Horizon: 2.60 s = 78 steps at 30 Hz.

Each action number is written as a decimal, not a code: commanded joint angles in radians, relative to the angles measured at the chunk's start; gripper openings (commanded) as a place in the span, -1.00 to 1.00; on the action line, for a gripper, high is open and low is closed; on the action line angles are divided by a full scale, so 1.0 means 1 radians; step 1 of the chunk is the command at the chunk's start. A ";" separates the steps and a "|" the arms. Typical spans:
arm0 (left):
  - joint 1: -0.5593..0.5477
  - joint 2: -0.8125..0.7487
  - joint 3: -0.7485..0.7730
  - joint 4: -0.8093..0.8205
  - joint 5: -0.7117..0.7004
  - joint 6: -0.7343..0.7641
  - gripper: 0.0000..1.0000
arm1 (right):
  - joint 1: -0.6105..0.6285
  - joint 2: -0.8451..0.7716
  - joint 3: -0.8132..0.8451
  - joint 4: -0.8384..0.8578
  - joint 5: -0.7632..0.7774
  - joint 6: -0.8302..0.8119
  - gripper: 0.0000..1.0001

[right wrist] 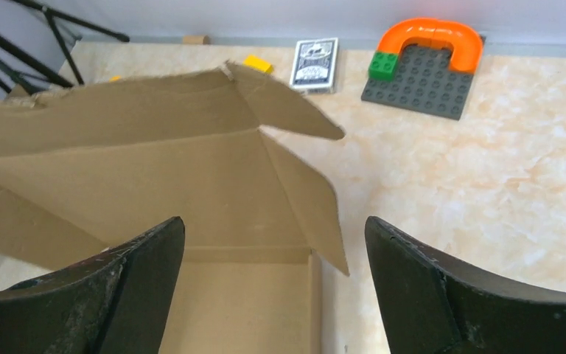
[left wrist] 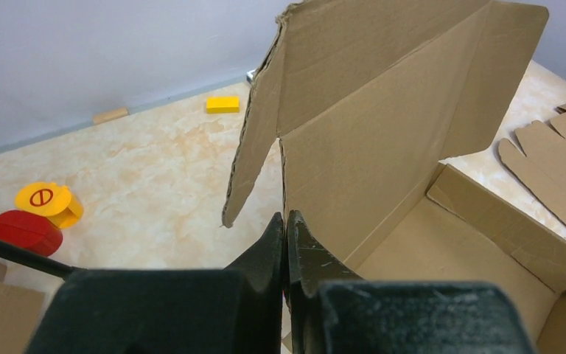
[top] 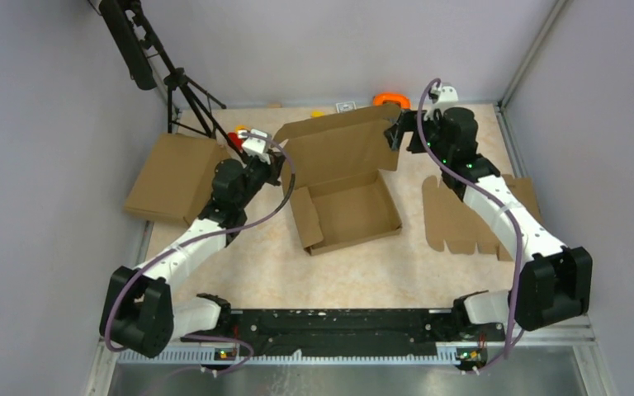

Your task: Fold the paper box

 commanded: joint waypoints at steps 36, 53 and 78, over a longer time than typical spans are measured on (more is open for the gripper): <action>-0.037 -0.062 0.031 -0.017 -0.125 -0.186 -1.00 | 0.007 0.069 -0.138 0.359 -0.149 0.008 -1.00; -0.113 -0.035 -0.061 0.089 -0.432 -0.550 -1.00 | 0.178 -0.067 -0.323 0.522 0.103 -0.030 -1.00; -0.127 0.050 0.066 -0.071 -0.552 -0.737 -1.00 | 0.230 -0.026 -0.288 0.506 0.196 -0.072 -1.00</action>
